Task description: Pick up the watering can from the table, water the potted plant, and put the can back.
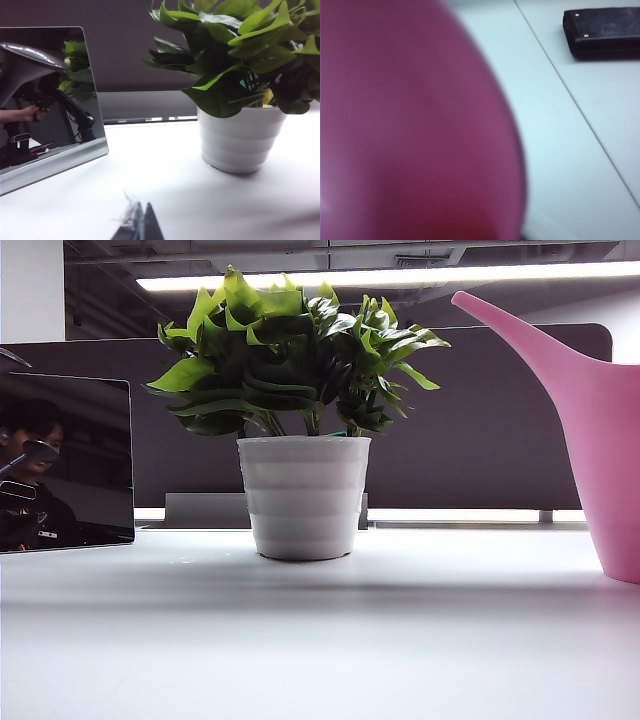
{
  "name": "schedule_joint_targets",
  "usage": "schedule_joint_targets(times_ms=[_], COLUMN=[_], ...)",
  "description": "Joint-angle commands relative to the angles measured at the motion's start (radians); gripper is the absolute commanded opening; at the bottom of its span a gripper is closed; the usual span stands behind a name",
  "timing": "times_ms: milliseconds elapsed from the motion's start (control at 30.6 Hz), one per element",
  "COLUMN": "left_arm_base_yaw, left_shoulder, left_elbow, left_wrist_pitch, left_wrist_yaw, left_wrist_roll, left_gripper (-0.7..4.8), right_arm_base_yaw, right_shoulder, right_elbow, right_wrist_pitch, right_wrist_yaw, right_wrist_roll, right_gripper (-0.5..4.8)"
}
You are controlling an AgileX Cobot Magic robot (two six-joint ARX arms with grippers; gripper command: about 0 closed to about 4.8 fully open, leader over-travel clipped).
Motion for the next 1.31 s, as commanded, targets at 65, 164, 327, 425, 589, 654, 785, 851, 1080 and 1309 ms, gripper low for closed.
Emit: schedule_joint_targets(times_ms=[65, 164, 327, 425, 589, 654, 785, 851, 1080, 1309], left_arm_base_yaw=[0.000, 0.000, 0.000, 0.000, 0.000, 0.000, 0.000, 0.000, 0.000, 0.000], left_shoulder=[0.001, 0.001, 0.001, 0.001, 0.001, 0.001, 0.001, 0.002, 0.002, 0.001], left_elbow=[0.001, 0.001, 0.001, 0.001, 0.001, 0.001, 0.001, 0.001, 0.001, 0.001], left_wrist_pitch=[0.013, 0.013, 0.013, 0.013, 0.013, 0.013, 0.013, 0.013, 0.013, 0.013], left_wrist_yaw=[0.003, 0.003, 0.003, 0.003, 0.003, 0.003, 0.003, 0.003, 0.003, 0.003], left_wrist_roll=[0.008, 0.008, 0.008, 0.008, 0.008, 0.008, 0.008, 0.008, 0.008, 0.008], left_gripper=[-0.05, -0.05, -0.05, -0.05, -0.05, -0.05, -0.05, -0.05, -0.05, -0.05], right_arm_base_yaw=[0.034, 0.066, 0.073, 0.073, 0.077, 0.077, 0.085, 0.096, 0.095, 0.095], right_shoulder=[-0.008, -0.036, -0.085, -0.085, -0.087, -0.087, -0.095, -0.123, -0.238, -0.262], right_elbow=[0.007, 0.006, 0.006, 0.006, 0.006, 0.006, 0.006, 0.006, 0.006, 0.006], right_wrist_pitch=[0.012, -0.029, -0.075, -0.111, -0.220, -0.264, -0.299, -0.296, -0.320, -0.342], right_wrist_yaw=[-0.002, 0.041, 0.087, 0.089, 0.095, 0.137, 0.133, 0.134, 0.136, 0.136], right_wrist_roll=[0.008, 0.008, 0.008, 0.019, 0.053, 0.087, 0.090, 0.090, 0.090, 0.090], right_gripper=[2.52, 2.52, 2.52, 2.53, 2.79, 2.79, 2.79, 2.79, 2.74, 2.67])
